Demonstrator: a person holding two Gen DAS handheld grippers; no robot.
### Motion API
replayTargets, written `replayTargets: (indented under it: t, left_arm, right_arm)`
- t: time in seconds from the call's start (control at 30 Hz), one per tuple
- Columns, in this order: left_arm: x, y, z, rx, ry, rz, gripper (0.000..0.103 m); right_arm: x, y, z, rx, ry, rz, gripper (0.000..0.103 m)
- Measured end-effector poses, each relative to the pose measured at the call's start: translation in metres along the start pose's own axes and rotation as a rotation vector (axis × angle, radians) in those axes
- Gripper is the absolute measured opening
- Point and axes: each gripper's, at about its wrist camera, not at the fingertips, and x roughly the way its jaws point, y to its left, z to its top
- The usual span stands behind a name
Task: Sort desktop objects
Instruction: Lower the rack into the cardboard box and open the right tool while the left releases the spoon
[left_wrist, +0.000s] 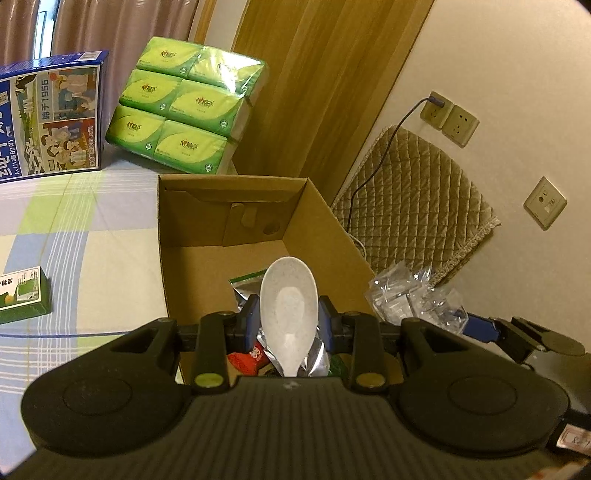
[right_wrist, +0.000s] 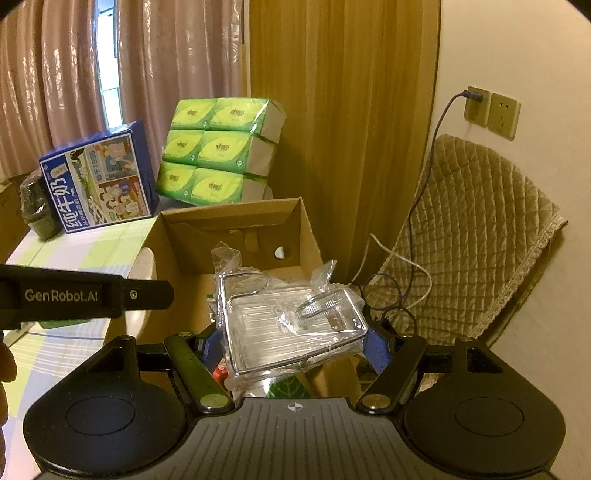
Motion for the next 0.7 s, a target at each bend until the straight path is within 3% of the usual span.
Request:
replayTargets:
  t: [0.1, 0.17, 0.6, 0.67, 0.7]
  left_arm:
    - [0.003, 0.004, 0.002, -0.013, 0.002, -0.002, 0.028]
    - [0.004, 0.008, 0.003, -0.024, -0.002, 0.008, 0.038]
    - [-0.031, 0.051, -0.004, -0.052, -0.062, 0.058, 0.049]
    - [-0.038, 0.058, -0.007, -0.047, -0.067, 0.072, 0.050]
    - [-0.042, 0.061, -0.009, -0.046, -0.071, 0.081, 0.052]
  right_arm:
    - [0.002, 0.001, 0.000, -0.002, 0.003, -0.002, 0.071]
    - [0.004, 0.001, 0.000, -0.001, 0.005, -0.003, 0.071]
    - [0.008, 0.023, 0.004, 0.005, 0.003, 0.066, 0.072]
    - [0.011, 0.024, 0.006, 0.031, 0.006, 0.115, 0.078]
    - [0.011, 0.024, 0.007, 0.048, 0.002, 0.124, 0.088]
